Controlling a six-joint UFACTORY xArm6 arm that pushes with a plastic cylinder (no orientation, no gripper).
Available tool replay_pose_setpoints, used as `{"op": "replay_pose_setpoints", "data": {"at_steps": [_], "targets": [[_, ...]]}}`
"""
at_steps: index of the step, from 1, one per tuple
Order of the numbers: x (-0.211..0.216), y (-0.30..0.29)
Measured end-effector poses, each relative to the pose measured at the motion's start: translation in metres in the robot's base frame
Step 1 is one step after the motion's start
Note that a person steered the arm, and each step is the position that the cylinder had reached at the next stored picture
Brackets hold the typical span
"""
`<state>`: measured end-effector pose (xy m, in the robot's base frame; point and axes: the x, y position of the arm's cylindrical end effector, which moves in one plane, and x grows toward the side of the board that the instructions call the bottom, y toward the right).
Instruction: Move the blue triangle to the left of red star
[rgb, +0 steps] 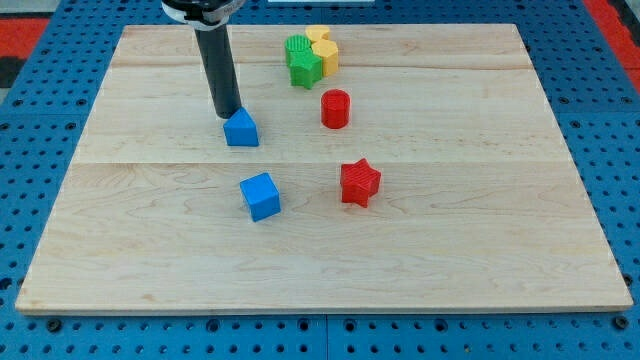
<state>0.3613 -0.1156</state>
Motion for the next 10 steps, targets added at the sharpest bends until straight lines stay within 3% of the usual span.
{"op": "replay_pose_setpoints", "data": {"at_steps": [3, 5, 10], "targets": [[0.032, 0.005], [0.026, 0.061], [0.116, 0.091]]}}
